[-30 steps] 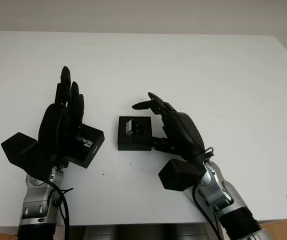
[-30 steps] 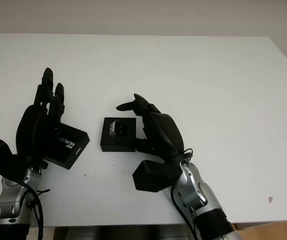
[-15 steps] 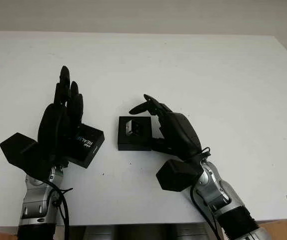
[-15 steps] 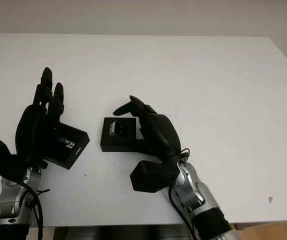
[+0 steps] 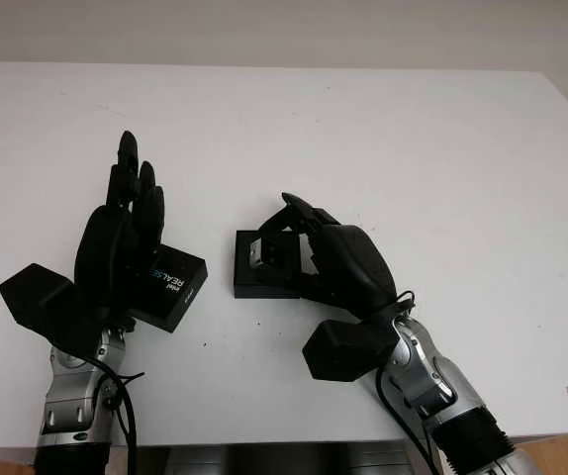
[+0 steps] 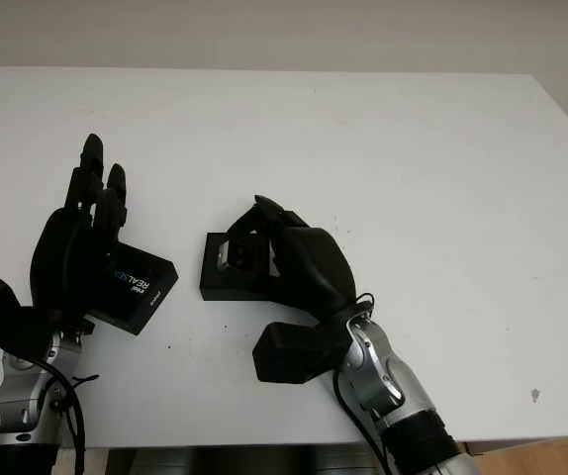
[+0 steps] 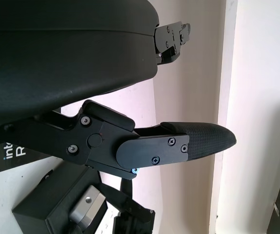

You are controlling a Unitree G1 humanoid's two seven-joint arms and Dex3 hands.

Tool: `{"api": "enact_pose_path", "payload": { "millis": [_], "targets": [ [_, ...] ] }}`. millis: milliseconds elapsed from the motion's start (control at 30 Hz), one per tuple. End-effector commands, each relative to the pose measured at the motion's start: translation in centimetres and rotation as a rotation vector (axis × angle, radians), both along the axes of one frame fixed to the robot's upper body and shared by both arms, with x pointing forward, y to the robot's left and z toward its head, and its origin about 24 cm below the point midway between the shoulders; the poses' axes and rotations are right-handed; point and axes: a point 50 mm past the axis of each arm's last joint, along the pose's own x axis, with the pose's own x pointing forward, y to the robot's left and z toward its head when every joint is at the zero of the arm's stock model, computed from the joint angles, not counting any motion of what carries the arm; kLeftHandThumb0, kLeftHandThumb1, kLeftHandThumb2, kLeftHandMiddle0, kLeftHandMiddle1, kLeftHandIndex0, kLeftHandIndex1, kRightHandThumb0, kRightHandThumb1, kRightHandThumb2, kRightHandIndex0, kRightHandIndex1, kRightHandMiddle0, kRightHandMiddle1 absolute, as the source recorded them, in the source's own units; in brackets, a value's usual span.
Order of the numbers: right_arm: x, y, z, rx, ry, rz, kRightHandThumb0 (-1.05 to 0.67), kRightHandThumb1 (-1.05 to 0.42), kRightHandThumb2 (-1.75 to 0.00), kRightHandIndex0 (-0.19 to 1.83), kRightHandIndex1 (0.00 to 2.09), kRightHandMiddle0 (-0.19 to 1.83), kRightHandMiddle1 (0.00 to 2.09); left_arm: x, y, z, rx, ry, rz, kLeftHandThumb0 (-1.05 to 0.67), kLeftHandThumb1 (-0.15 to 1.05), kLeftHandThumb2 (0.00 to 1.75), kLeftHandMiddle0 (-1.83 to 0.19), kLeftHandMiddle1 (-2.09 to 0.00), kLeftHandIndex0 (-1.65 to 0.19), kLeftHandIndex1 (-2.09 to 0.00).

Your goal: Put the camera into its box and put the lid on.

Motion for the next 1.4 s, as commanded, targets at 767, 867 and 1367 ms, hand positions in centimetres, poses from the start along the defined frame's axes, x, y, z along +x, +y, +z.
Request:
{"api": "enact_pose_path", "payload": {
  "millis": [767,867,1367],
  "targets": [
    [-0.07,-0.51,-0.16,-0.237,-0.113,-0.031,-0.4,-1.05,-0.18,0.48,0.26,0.29,1.67,-0.4,0.27,0.15,0.004,-0.019,0.003,-0.76,1.05,0.5,0.19,0.0,0.19,0.0],
    [-0.05,-0.55,-0.19,-0.22,-0.126,-0.023,-0.4,-1.05,-0.19,0.36,0.49,0.22,1.78,-0.42,0.3,0.13,0.008,-0.022,-0.001,-0.75,1.05,0.51,0.19,0.0,0.19,0.0],
    [0.11,-0.69,-0.02,0.088,-0.046,-0.012,-0.36,-1.05,-0.09,0.12,0.9,0.22,1.79,-0.4,0.13,0.1,0.015,-0.013,0.008,-0.76,1.05,0.51,0.19,0.0,0.19,0.0]
  ]
}}
